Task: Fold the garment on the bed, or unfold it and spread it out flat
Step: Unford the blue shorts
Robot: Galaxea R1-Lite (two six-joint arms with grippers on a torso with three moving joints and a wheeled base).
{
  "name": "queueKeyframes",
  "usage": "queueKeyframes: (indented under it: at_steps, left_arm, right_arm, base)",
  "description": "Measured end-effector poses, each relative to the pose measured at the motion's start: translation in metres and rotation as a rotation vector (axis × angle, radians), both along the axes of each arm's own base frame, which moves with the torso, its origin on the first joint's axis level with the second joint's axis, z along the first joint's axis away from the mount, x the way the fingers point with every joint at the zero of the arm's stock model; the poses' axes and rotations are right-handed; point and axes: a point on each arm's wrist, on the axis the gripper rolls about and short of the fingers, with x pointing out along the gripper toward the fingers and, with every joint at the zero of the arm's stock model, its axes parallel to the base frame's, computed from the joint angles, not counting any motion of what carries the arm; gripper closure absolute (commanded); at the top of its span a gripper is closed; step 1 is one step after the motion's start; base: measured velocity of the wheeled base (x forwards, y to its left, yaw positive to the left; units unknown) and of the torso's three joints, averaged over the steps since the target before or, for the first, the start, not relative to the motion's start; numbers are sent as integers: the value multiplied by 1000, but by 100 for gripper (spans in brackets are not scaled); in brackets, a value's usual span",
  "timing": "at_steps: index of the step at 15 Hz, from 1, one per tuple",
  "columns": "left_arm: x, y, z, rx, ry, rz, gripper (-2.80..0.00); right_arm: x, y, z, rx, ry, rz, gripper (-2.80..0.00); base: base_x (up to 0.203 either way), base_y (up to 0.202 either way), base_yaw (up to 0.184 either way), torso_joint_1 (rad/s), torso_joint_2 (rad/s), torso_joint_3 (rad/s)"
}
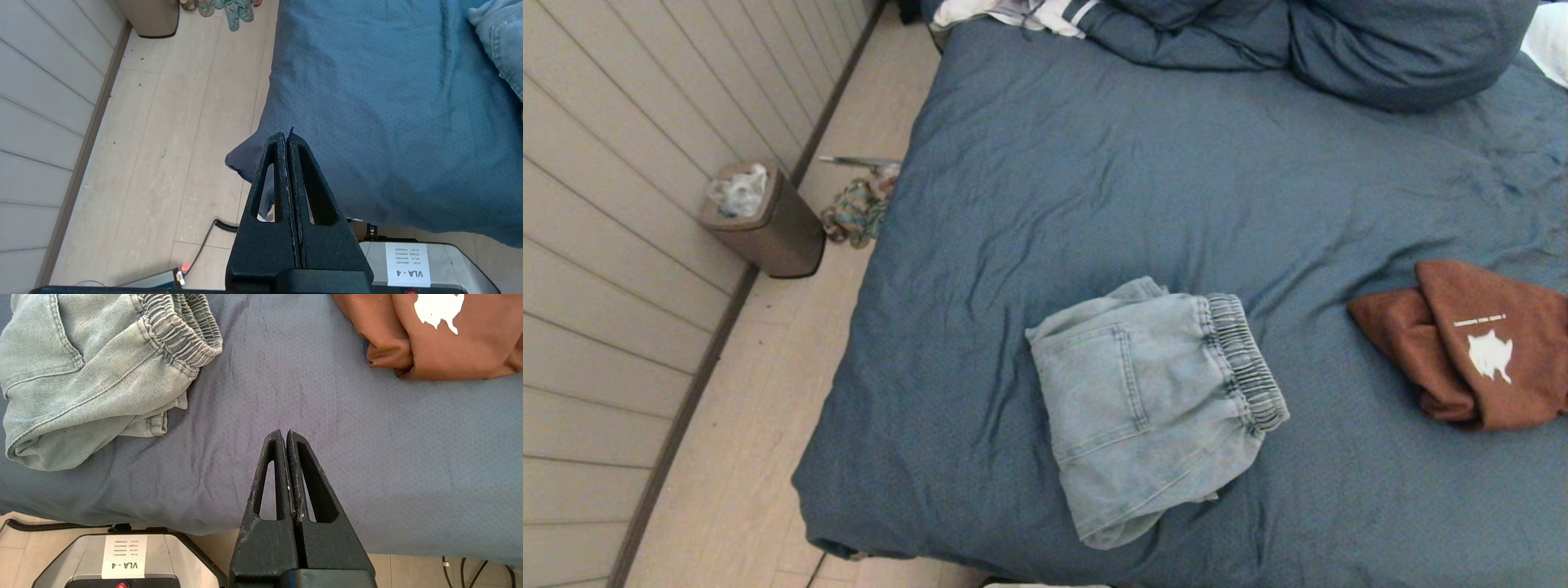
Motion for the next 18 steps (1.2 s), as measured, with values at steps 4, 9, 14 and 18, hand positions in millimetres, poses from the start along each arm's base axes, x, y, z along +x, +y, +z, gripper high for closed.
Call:
queueKeyframes:
  at_steps: [4,9,14,18]
  left_arm:
    - [0,0,0,0,0,-1,0]
    - [0,0,0,0,0,0,0]
    - [0,0,0,2,0,0,0]
    - [-2,0,4,10,1,2,0]
  right_arm:
    - [0,0,0,-1,0,2,0]
    - [0,0,0,-1,0,2,0]
    - [0,0,0,-8,-4,4,0]
    - [-4,1,9,-4,2,28,0]
  base:
    - [0,0,0,0,0,0]
    - [0,0,0,0,0,0]
    - [0,0,0,0,0,0]
    - [0,0,0,0,0,0]
